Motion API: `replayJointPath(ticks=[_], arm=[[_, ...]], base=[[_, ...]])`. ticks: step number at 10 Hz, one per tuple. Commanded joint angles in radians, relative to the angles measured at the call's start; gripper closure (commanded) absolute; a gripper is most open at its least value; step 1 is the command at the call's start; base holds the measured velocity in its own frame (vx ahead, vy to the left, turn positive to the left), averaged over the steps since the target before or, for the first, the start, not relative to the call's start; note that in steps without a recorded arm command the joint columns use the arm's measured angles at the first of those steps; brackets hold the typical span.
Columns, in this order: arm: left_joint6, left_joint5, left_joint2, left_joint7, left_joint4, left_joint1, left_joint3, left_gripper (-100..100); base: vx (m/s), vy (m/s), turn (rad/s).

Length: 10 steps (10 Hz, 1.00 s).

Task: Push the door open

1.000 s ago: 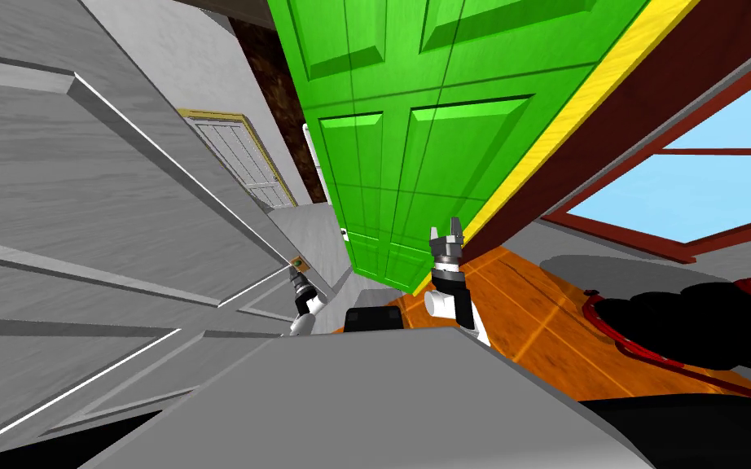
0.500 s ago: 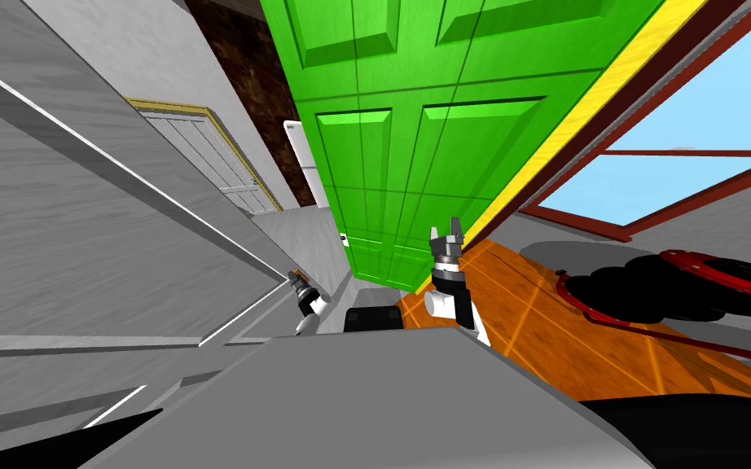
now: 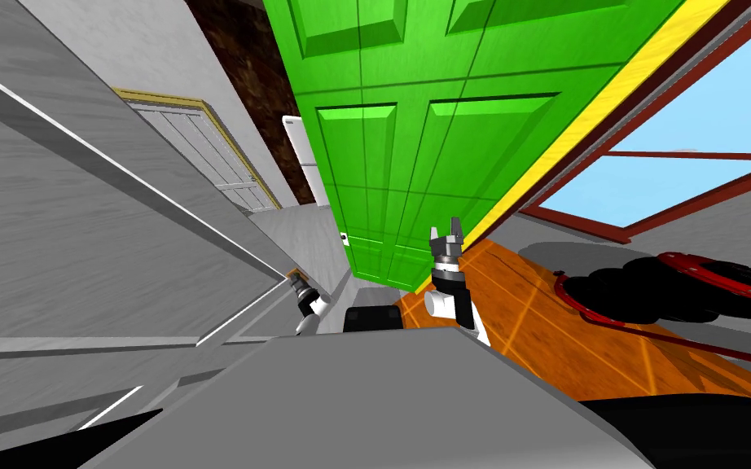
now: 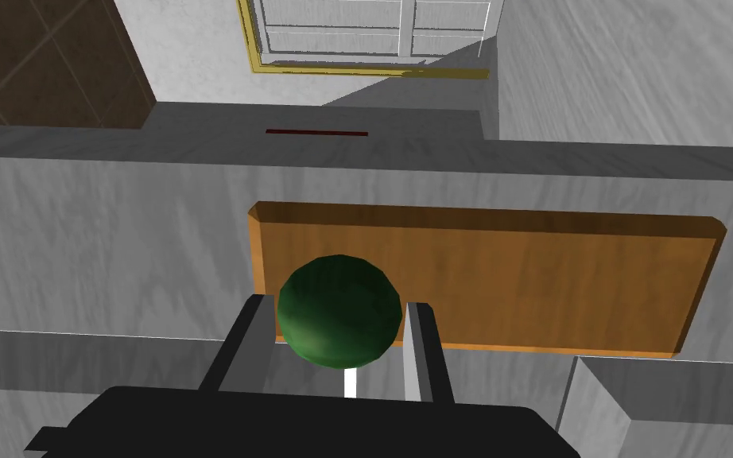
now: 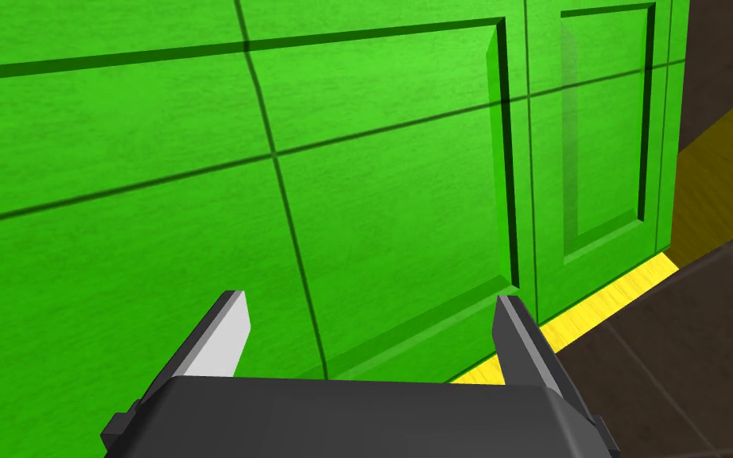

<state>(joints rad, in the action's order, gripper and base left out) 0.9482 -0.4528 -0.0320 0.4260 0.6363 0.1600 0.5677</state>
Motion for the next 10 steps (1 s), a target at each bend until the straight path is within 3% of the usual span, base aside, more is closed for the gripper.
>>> replayJointPath(ticks=[1, 2, 3, 5, 6, 7, 9, 10], arm=[[0.003, 0.001, 0.0, 0.0, 0.002, 0.003, -0.002, 100], [0.003, 0.001, 0.0, 0.0, 0.002, 0.003, -0.002, 100], [0.02, -0.03, 0.019, 0.014, -0.009, 0.006, 0.002, 100], [0.039, -0.057, 0.034, 0.026, -0.015, 0.012, 0.003, 100], [0.039, -0.057, 0.034, 0.026, -0.015, 0.012, 0.003, 100], [0.053, -0.077, 0.043, 0.035, -0.02, 0.017, 0.004, 100], [0.062, -0.09, 0.049, 0.041, -0.024, 0.02, 0.005, 100], [0.041, -0.098, 0.061, 0.052, -0.006, 0.014, 0.012, -100]], base=[[0.0, 0.0, 0.0], [0.0, 0.0, 0.0], [0.003, 0.103, -0.084], [-0.001, 0.152, -0.104], [0.026, 0.119, -0.038], [0.023, 0.124, -0.019], [-0.003, 0.107, 0.037], [-0.031, -0.094, 0.002]])
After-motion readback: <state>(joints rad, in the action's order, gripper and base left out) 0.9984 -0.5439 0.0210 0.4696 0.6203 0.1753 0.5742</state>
